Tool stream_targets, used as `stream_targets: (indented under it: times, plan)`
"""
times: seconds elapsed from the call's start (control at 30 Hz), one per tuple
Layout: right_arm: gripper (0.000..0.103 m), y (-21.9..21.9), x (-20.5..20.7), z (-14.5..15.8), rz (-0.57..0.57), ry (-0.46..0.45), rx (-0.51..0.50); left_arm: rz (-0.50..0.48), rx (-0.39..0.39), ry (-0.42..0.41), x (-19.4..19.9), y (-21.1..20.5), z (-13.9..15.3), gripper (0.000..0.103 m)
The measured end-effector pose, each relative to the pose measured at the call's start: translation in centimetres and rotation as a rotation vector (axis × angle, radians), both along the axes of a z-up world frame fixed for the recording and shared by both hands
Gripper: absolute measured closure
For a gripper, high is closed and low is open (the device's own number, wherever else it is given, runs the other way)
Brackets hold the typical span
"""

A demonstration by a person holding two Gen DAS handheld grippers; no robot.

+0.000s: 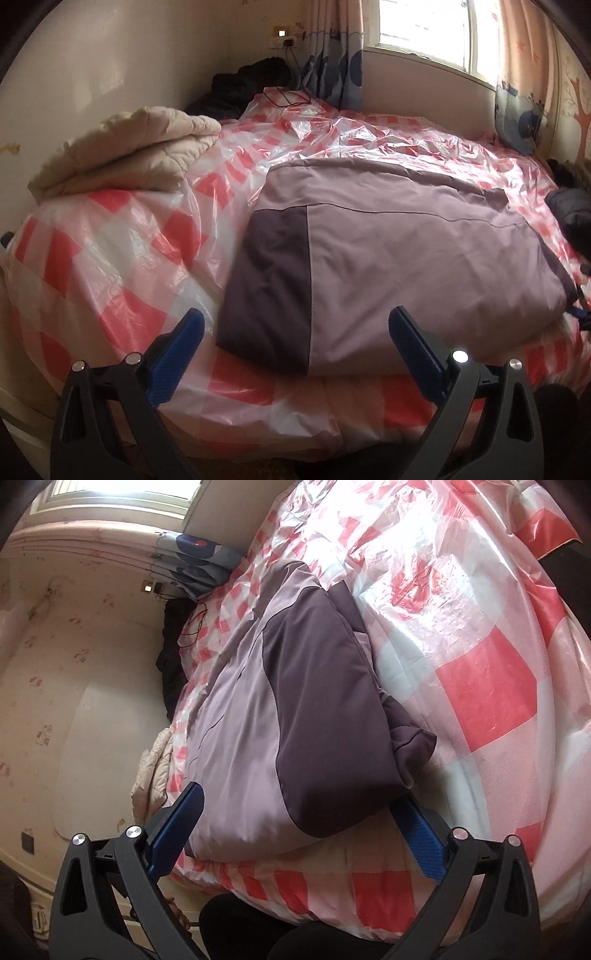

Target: Fold large clothes

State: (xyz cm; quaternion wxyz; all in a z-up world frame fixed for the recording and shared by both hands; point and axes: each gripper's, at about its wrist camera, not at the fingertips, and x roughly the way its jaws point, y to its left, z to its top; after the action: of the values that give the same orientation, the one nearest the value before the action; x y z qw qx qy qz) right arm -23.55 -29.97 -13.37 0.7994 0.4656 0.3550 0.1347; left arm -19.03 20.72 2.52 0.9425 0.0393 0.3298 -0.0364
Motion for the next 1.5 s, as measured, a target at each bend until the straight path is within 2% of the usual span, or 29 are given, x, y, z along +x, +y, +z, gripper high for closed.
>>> stream_targets:
  times: [0.1, 0.2, 0.43, 0.8, 0.9, 0.93, 0.97, 1.03, 1.1, 1.17, 1.2, 1.37, 1.43, 1.5]
  plan:
    - [0.006, 0.0, -0.1, 0.5, 0.002, 0.001, -0.025, -0.013, 0.029, -0.005, -0.7, -0.4, -0.3, 0.007]
    - [0.006, 0.6, 0.2, 0.1, 0.003, 0.046, -0.076, -0.012, 0.041, -0.006, -1.4, -0.4, -0.4, 0.007]
    - [0.006, 2.1, 0.8, -0.9, 0.004, 0.073, -0.078, 0.002, 0.052, -0.008, -2.2, 0.2, -0.9, 0.007]
    - [0.006, 2.5, 1.7, 2.3, -0.014, 0.041, -0.079, -0.022, 0.053, -0.022, -2.5, 0.1, -0.8, 0.007]
    - [0.006, 2.4, 2.0, 3.2, -0.014, 0.023, -0.062, -0.042, 0.023, 0.000, -2.6, -0.2, -0.9, 0.007]
    - [0.006, 2.3, 2.1, 3.5, -0.013, 0.015, -0.054, -0.067, -0.025, 0.032, -2.4, -0.1, -1.0, 0.007]
    - [0.006, 2.3, 2.2, 3.8, -0.013, 0.005, -0.044, -0.104, -0.113, 0.086, -2.0, 0.3, -1.2, 0.007]
    - [0.006, 2.2, 2.6, 4.7, -0.009, -0.012, -0.024, -0.172, -0.373, 0.232, -0.7, 1.8, -2.3, 0.007]
    - [0.006, 2.2, 3.1, 5.7, -0.001, -0.030, -0.016, -0.198, -0.676, 0.372, 0.9, 3.7, -4.3, 0.007]
    - [0.006, 2.3, 3.6, 6.8, 0.009, -0.051, -0.013, -0.160, -0.861, 0.451, 2.2, 5.4, -6.1, 0.007]
    - [0.006, 2.5, 3.9, 7.3, 0.016, -0.062, -0.015, -0.148, -0.930, 0.459, 2.8, 6.1, -6.7, 0.007]
    - [0.006, 2.7, 4.8, 9.1, 0.046, -0.097, -0.020, -0.079, -1.044, 0.475, 5.1, 7.3, -8.4, 0.007]
    - [0.006, 2.5, 4.8, 9.1, 0.050, -0.099, -0.005, -0.015, -1.078, 0.494, 5.8, 7.5, -9.4, 0.007]
    - [0.006, 2.1, 4.7, 8.6, 0.053, -0.098, 0.016, 0.003, -1.115, 0.501, 6.4, 7.4, -10.1, 0.007]
